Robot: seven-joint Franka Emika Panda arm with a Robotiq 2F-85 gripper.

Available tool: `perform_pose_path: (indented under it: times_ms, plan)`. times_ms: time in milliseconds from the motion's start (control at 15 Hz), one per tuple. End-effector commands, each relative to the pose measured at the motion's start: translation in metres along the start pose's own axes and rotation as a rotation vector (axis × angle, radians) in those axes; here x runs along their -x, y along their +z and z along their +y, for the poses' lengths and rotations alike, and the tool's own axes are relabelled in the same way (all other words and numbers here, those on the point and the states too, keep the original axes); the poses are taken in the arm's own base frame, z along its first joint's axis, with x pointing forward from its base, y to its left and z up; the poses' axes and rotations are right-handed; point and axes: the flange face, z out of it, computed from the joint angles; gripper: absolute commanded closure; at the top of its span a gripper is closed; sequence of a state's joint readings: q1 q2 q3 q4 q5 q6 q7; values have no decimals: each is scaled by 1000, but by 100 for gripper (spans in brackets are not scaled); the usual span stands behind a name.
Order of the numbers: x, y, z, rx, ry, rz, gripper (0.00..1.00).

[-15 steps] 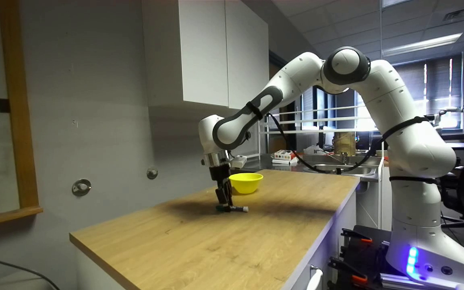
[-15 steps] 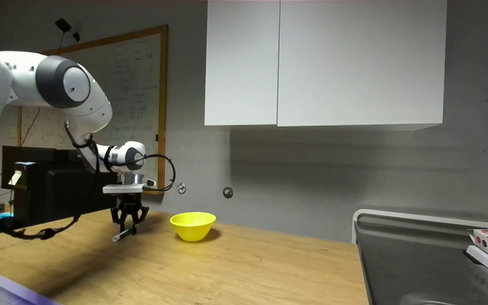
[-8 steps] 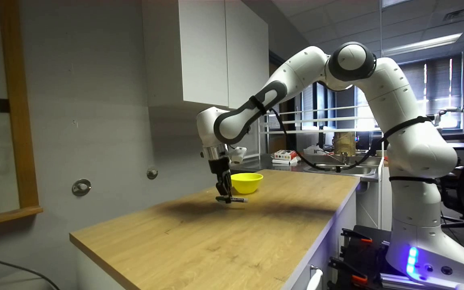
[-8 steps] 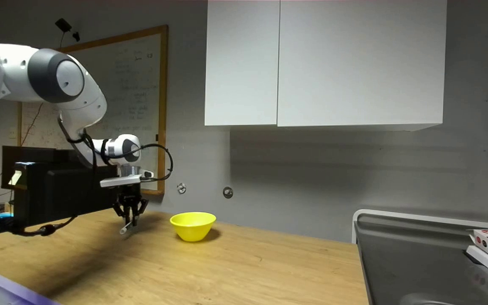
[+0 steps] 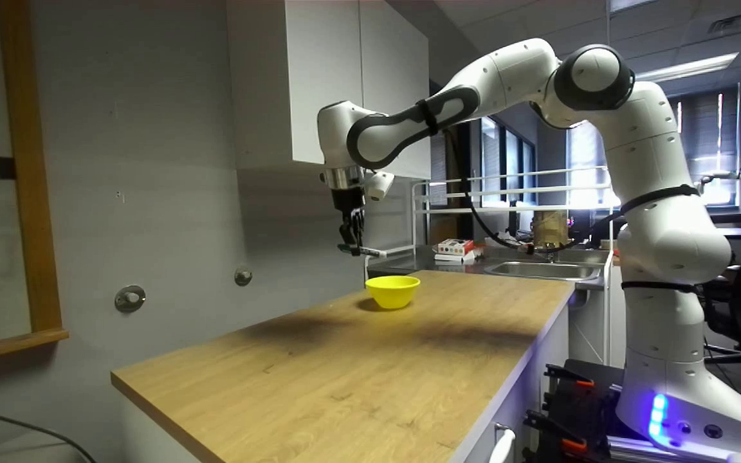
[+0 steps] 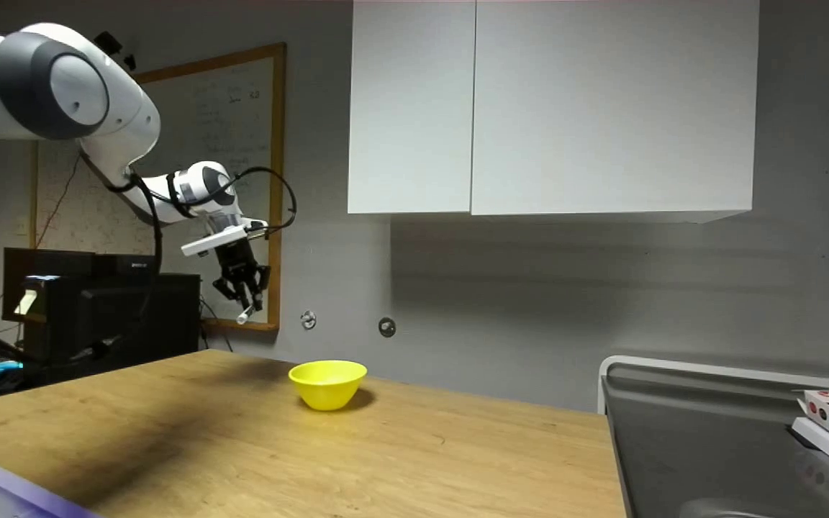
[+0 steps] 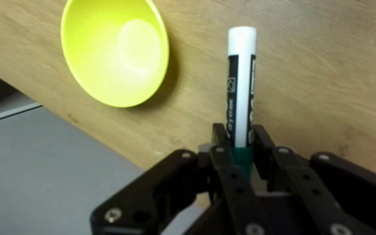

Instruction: Put the green marker inside the yellow bowl

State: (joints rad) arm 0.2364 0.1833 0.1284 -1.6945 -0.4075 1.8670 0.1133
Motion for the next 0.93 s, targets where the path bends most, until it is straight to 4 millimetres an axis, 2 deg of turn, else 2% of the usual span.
perform_pose_path:
  times_ms: [0,133,333,533,867]
  plan:
    - [-19,-19,46,37,116,43,88]
    - [-27,-14,70,47,179,48,88]
    - [-35,14,98,50,255,27,88]
    - [-44,51,112,62,345,2,88]
    - [-53,108,122,57,450,-32,88]
